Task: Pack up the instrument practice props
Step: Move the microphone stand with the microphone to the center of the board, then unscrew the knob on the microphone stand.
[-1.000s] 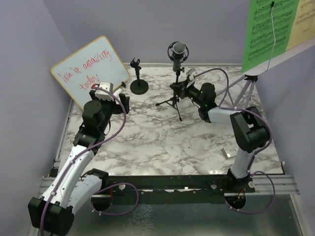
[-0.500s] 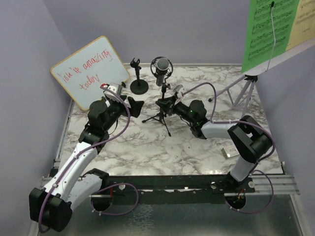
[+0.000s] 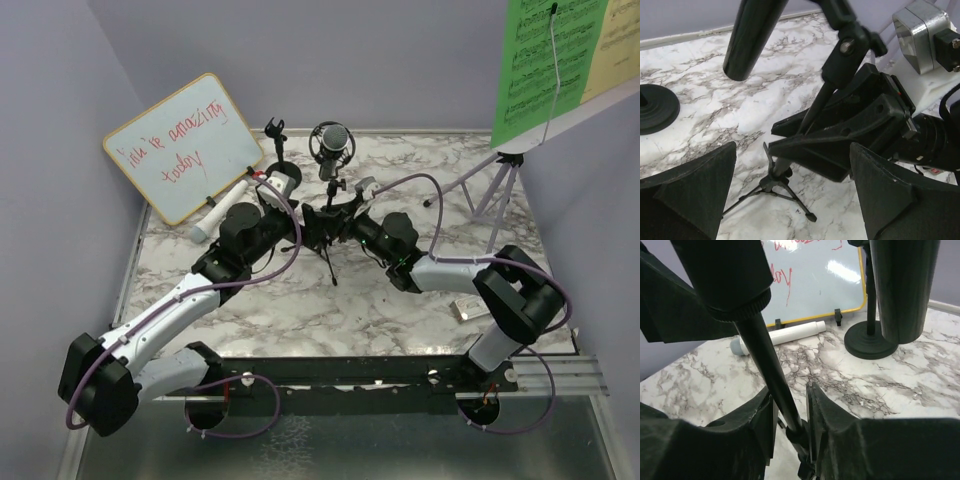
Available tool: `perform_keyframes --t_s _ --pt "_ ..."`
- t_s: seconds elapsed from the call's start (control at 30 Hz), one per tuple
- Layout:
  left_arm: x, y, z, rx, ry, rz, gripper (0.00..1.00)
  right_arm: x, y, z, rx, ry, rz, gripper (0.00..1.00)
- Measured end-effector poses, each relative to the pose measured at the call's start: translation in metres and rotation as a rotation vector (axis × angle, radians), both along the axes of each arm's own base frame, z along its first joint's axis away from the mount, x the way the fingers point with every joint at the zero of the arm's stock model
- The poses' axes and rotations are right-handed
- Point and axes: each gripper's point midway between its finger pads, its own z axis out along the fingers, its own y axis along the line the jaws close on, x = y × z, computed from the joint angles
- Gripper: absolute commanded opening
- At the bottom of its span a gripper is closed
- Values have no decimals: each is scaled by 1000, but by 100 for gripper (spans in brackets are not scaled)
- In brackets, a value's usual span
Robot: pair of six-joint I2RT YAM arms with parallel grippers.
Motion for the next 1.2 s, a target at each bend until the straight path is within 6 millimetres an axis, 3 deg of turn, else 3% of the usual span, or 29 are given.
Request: perform_keyframes --t_s 0.13,0.5,0.7,0.83,0.97,1.2 --pt "8 -12 4 26 -25 21 92 -5 -3 4 -7 37 1 39" --pt "17 -10 20 29 -97 76 87 -17 -9 1 -40 92 19 56" --pt "24 -19 7 53 -88 79 84 -27 -18 5 -87 88 43 60" --pt "28 -23 2 57 -87 90 81 -30 -36 -6 -118 92 26 63" --pt "35 -30 -3 60 -93 105 71 -31 -54 -30 -165 111 -18 66" --pt "46 -39 -11 99 -107 110 42 -28 -68 -45 -205 116 -39 67"
